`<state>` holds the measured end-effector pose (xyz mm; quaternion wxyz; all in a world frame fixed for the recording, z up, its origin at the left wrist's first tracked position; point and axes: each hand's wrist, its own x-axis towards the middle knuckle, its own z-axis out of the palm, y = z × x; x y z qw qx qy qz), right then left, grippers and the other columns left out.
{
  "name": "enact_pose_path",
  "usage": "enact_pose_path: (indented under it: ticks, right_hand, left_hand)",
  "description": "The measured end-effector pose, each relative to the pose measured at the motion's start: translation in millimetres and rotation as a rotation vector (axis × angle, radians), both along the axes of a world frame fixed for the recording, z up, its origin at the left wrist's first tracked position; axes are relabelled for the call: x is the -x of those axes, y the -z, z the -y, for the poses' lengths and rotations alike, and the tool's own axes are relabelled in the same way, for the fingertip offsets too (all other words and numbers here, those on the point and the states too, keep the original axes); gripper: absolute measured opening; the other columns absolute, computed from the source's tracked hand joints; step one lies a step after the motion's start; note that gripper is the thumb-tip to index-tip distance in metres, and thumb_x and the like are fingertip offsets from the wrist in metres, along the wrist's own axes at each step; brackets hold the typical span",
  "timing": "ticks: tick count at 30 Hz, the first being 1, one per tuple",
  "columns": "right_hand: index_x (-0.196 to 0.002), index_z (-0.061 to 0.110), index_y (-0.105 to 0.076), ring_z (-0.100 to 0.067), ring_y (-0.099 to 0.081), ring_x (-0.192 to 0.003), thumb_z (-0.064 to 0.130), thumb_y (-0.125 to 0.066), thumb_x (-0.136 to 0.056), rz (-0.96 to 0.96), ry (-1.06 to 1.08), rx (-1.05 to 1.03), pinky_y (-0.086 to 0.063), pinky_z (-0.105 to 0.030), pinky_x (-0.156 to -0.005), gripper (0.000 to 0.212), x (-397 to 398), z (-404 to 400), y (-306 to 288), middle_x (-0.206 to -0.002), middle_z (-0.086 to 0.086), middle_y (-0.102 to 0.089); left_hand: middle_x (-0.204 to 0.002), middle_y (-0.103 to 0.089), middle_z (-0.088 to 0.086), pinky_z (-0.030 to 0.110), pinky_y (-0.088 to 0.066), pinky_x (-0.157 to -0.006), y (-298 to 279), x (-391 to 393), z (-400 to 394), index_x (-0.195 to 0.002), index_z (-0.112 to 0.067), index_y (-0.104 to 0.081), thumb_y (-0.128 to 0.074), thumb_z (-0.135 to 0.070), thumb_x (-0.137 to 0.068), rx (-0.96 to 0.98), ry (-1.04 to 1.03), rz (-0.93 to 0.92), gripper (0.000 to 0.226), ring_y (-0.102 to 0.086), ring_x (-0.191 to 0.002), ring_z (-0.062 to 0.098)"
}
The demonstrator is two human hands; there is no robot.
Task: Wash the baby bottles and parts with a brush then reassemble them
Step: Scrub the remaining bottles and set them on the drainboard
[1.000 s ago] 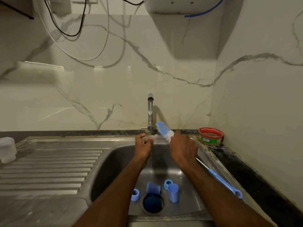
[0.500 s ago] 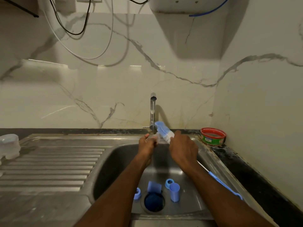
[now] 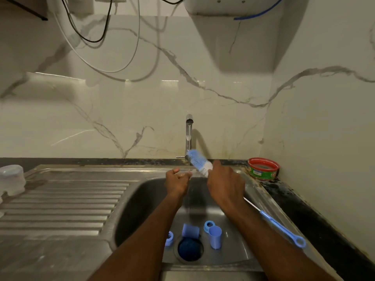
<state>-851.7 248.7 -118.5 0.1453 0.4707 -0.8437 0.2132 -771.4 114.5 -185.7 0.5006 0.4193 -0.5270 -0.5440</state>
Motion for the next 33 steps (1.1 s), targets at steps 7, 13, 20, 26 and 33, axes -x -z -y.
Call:
enact_pose_path:
  ticks: [7,13,20,26,33]
  right_hand:
    - [-0.125,0.018,-0.058,-0.02,-0.067,-0.098,0.027,-0.064,-0.097,-0.043,0.037,-0.122,-0.047,-0.03,-0.072,0.03,0,11,5,-0.115,-0.004,-0.068]
    - [-0.124,0.02,-0.051,-0.019,-0.066,-0.095,0.036,-0.069,-0.092,0.01,0.017,-0.017,-0.043,-0.03,-0.066,0.04,1,7,8,-0.113,-0.004,-0.066]
    - [-0.128,0.021,-0.051,-0.021,-0.066,-0.099,0.039,-0.068,-0.092,0.038,0.06,-0.038,-0.045,-0.031,-0.068,0.043,5,8,8,-0.115,-0.004,-0.066]
    - [-0.125,0.021,-0.054,-0.02,-0.066,-0.1,0.043,-0.069,-0.091,0.031,0.079,-0.064,-0.041,-0.031,-0.065,0.043,14,-3,5,-0.115,-0.003,-0.067]
    - [-0.125,0.024,-0.052,-0.021,-0.064,-0.097,0.044,-0.067,-0.092,0.004,0.01,-0.079,-0.043,-0.032,-0.066,0.042,25,-4,-3,-0.114,-0.003,-0.066]
  left_hand:
    - [-0.102,-0.064,-0.003,0.008,-0.048,-0.063,5,-2,-5,-0.121,-0.018,-0.05,-0.071,-0.023,-0.094,0.425,0.104,0.287,0.035,-0.061,-0.086,0.003]
    - [-0.103,-0.067,0.009,0.024,-0.054,-0.061,-1,0,-6,-0.118,-0.024,-0.045,-0.066,-0.015,-0.097,0.197,-0.017,0.049,0.032,-0.07,-0.083,0.02]
    - [-0.109,-0.068,0.01,0.032,-0.062,-0.074,-2,4,-11,-0.123,-0.018,-0.048,-0.063,-0.012,-0.099,0.119,0.195,-0.134,0.028,-0.075,-0.088,0.023]
    - [-0.107,-0.068,0.007,0.032,-0.061,-0.081,5,-2,2,-0.12,-0.018,-0.055,-0.062,-0.015,-0.099,0.204,0.065,0.128,0.022,-0.07,-0.091,0.016]
    - [-0.129,-0.04,-0.002,0.01,-0.042,-0.082,-2,-3,-2,-0.126,-0.019,-0.053,-0.076,-0.015,-0.088,0.552,-0.008,0.549,0.045,-0.046,-0.109,0.007]
